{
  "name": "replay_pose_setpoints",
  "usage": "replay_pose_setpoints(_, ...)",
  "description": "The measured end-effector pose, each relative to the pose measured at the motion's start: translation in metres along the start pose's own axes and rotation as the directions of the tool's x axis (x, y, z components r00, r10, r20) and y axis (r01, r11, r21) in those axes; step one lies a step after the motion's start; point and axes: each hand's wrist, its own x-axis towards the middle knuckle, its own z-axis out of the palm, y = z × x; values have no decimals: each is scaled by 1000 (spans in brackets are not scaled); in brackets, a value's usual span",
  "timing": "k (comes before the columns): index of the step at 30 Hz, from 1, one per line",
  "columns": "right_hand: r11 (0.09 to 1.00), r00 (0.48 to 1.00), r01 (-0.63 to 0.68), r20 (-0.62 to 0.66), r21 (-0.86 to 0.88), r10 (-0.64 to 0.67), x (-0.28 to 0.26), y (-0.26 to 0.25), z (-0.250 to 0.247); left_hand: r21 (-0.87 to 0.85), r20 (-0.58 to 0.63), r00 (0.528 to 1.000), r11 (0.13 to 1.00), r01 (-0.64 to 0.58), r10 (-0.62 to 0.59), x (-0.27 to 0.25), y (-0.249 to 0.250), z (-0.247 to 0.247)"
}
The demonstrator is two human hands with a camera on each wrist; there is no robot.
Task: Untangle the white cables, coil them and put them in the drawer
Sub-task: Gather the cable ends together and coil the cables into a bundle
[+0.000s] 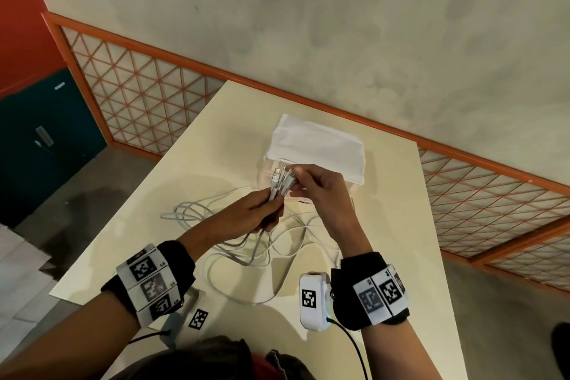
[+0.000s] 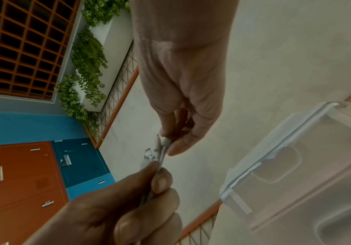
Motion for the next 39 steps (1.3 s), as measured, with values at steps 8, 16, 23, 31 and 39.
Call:
replay_pose_setpoints(8,991,997,13,-74,-133,-23,-6,4,1,102,-58,998,994,-32,38,7,-5,12)
replay_pose_setpoints(16,998,995,-6,97,-69,12,-18,-4,-4,115,64,998,993,-33,26,-1,0,13)
replay_pose_setpoints(23,999,998,-26,55,-36,28,-21,-2,-11,86,51,996,993,-78,74,-7,2,16)
replay_pose_setpoints(31,1000,999,4,44,-3,-4,-24,-4,-9,111,104,994,993,-34,22,-11,7,12)
replay_pose_setpoints(39,999,996,22,90,-43,-18,-24,-2,-8,107,136,991,994,-14,0,-14,7,14)
